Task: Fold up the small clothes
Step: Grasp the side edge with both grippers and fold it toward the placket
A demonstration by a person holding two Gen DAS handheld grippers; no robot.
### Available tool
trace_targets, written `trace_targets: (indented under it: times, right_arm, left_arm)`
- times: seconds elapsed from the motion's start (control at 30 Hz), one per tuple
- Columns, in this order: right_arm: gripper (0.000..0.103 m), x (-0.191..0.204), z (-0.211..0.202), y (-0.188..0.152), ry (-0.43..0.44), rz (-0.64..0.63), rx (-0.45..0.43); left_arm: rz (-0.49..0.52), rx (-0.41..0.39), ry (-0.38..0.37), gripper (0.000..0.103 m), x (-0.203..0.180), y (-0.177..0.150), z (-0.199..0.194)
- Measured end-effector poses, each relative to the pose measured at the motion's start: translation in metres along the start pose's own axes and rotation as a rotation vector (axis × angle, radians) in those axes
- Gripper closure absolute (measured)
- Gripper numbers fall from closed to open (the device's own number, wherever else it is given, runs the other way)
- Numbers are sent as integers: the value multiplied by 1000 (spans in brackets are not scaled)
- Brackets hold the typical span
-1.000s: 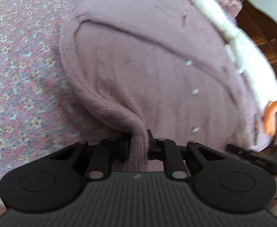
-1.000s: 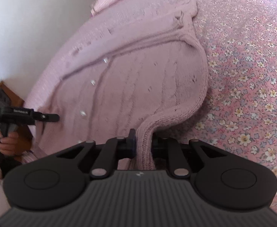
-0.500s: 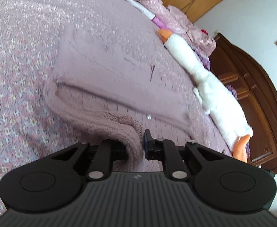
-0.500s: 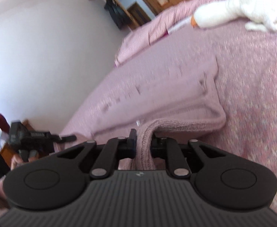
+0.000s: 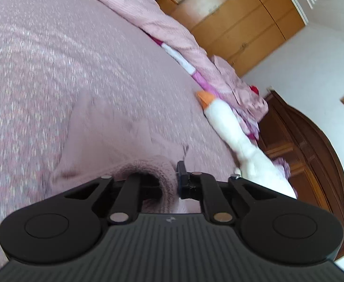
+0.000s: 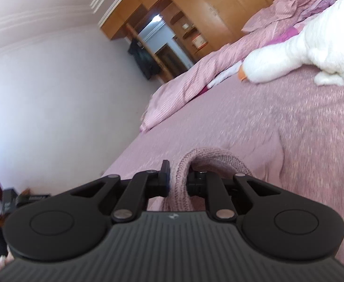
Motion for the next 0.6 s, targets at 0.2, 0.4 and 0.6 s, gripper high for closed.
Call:
trace_targets:
  times: [0.2,0.4,0.6]
  right_arm:
    - [89,-25,53,21,-80,17,-17]
    - [89,-53,97,18,-204,-18,0]
    - [90,-100,124,-9,-420,-90,75]
  left_arm:
    - [-23,-4,56,93,19,26,45]
    - [-23,41,156,93,58,34,96]
    - [-35,144,253,93,103,14,137]
Point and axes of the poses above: each gripper's, at about its wrist camera, not at the fingertips, and z roughly the way its jaws point, x to its left, y to its top, the point moved 9 cm from there along z, roughly the way its jaws point, and after that the axes turned 10 degrees about z, right-handed, at the moved point
